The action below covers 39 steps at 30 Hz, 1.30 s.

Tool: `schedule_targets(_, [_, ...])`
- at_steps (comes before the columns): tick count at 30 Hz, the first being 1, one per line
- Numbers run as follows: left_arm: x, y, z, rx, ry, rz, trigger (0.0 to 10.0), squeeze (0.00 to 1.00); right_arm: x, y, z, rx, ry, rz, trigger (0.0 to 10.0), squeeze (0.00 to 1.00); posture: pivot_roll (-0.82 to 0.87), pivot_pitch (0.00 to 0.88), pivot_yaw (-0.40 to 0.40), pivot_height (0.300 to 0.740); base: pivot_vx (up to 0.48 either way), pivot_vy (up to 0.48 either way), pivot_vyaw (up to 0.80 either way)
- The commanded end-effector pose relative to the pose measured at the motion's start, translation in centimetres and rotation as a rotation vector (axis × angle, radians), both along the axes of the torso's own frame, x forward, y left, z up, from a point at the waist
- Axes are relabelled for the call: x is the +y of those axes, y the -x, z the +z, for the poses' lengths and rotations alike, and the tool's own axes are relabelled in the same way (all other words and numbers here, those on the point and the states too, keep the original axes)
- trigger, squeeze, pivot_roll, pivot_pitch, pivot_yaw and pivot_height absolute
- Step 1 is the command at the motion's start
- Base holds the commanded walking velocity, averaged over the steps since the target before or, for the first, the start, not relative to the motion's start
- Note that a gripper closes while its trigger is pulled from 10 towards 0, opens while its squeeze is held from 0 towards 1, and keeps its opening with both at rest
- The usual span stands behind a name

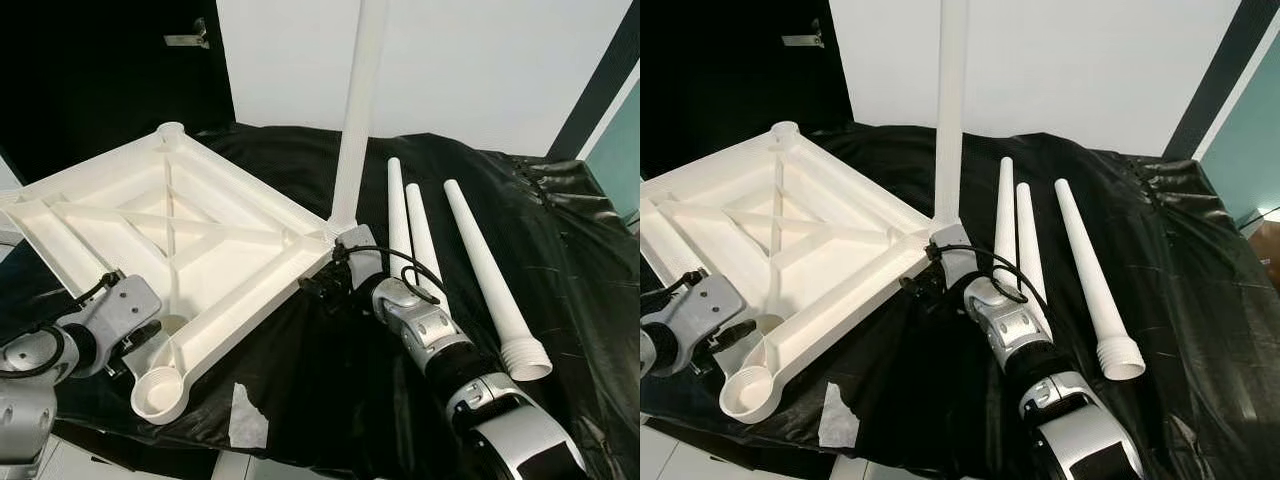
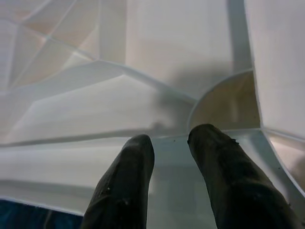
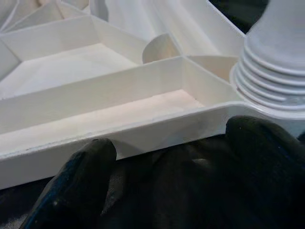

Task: Building children table

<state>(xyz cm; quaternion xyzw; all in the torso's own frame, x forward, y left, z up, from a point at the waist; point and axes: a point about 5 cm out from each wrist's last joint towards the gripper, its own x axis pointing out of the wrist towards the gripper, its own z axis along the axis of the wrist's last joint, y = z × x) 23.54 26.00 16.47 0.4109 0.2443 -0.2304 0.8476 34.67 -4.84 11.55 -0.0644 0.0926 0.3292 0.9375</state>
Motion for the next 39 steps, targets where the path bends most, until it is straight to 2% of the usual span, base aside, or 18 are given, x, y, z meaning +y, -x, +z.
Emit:
schedule_targets(1, [-1.0, 1.2, -1.4, 0.098, 0.001, -0.073, 10.0, 0.00, 0.1, -0.2, -0.1, 0.011, -0.015, 0.012, 10.0, 0.00, 0.14, 0.000, -0.066, 0.740, 0.000, 0.000, 0.00])
schedule_targets(3, [-1.6, 2.2, -1.7, 0.157, 0.005, -0.138, 10.0, 0.00, 0.2, -0.3, -0.3, 0.023, -0.020, 0.021, 10.0, 0.00, 0.15, 0.000, -0.070, 0.740, 0.000, 0.000, 0.00])
schedule_targets(9, [-2.1, 2.8, -2.0, 0.200, 0.022, -0.172, 10.0, 0.00, 0.5, -0.4, -0.5, 0.041, -0.028, 0.022, 10.0, 0.00, 0.15, 0.000, -0.071, 0.740, 0.000, 0.000, 0.00])
schedule_targets(13, [-3.5, 3.9, -2.4, 0.251, 0.075, -0.232, 10.0, 0.00, 0.8, -0.3, -0.9, 0.060, -0.028, 0.023, 10.0, 0.00, 0.16, 0.000, -0.068, 0.740, 0.000, 0.000, 0.00])
schedule_targets(14, [-3.5, 3.9, -2.4, 0.251, 0.075, -0.232, 10.0, 0.00, 0.8, -0.3, -0.9, 0.060, -0.028, 0.023, 10.0, 0.00, 0.16, 0.000, -0.068, 0.740, 0.000, 0.000, 0.00])
schedule_targets(17, [-5.4, 4.5, -2.4, 0.256, 0.160, -0.278, 10.0, 0.00, 0.9, -0.5, -1.2, 0.063, -0.018, 0.018, 10.0, 0.00, 0.16, 0.000, -0.062, 0.740, 0.000, 0.000, 0.00])
schedule_targets(20, [-6.0, 4.6, -2.4, 0.256, 0.185, -0.291, 10.0, 0.00, 0.9, -0.5, -1.2, 0.060, -0.015, 0.020, 10.0, 0.00, 0.16, 0.000, -0.063, 0.740, 0.000, 0.000, 0.00])
schedule_targets(24, [-8.0, 4.8, -2.2, 0.237, 0.279, -0.315, 10.0, 0.00, 1.0, -0.8, -1.0, 0.046, -0.020, 0.025, 10.0, 0.00, 0.16, 0.000, -0.062, 0.740, 0.000, 0.000, 0.00])
schedule_targets(27, [-8.5, 4.5, -2.0, 0.206, 0.295, -0.306, 10.0, 0.00, 1.1, -0.9, -0.8, 0.038, -0.028, 0.030, 10.0, 0.00, 0.17, 0.000, -0.065, 0.740, 0.000, 0.000, 0.00])
schedule_targets(30, [-8.5, 3.8, -1.8, 0.155, 0.285, -0.266, 10.0, 0.00, 1.3, -1.0, -0.6, 0.028, -0.029, 0.032, 10.0, 0.00, 0.17, 0.000, -0.065, 0.740, 0.000, 0.000, 0.00])
schedule_targets(32, [-7.7, 2.7, -1.3, 0.086, 0.271, -0.195, 10.0, 0.00, 1.2, -1.2, -0.3, 0.003, -0.015, 0.022, 10.0, 0.00, 0.17, 0.000, -0.072, 0.740, 0.000, 0.000, 0.00])
schedule_targets(35, [-7.1, 2.2, -0.8, 0.045, 0.266, -0.139, 10.0, 0.00, 1.0, -1.3, -0.1, -0.017, -0.005, 0.017, 10.0, 0.00, 0.17, 0.000, -0.076, 0.740, 0.000, 0.000, 0.00])
schedule_targets(38, [-6.7, 2.2, -0.5, 0.037, 0.265, -0.110, 10.0, 0.00, 0.8, -1.3, -0.1, -0.033, 0.007, 0.020, 10.0, 0.00, 0.17, 0.000, -0.078, 0.740, 0.000, 0.000, 0.00])
schedule_targets(39, [-6.8, 2.6, -0.4, 0.063, 0.274, -0.119, 10.0, 0.00, 0.6, -1.1, -0.1, -0.049, 0.020, 0.025, 10.0, 0.00, 0.17, 0.000, -0.082, 0.740, 0.000, 0.000, 0.00])
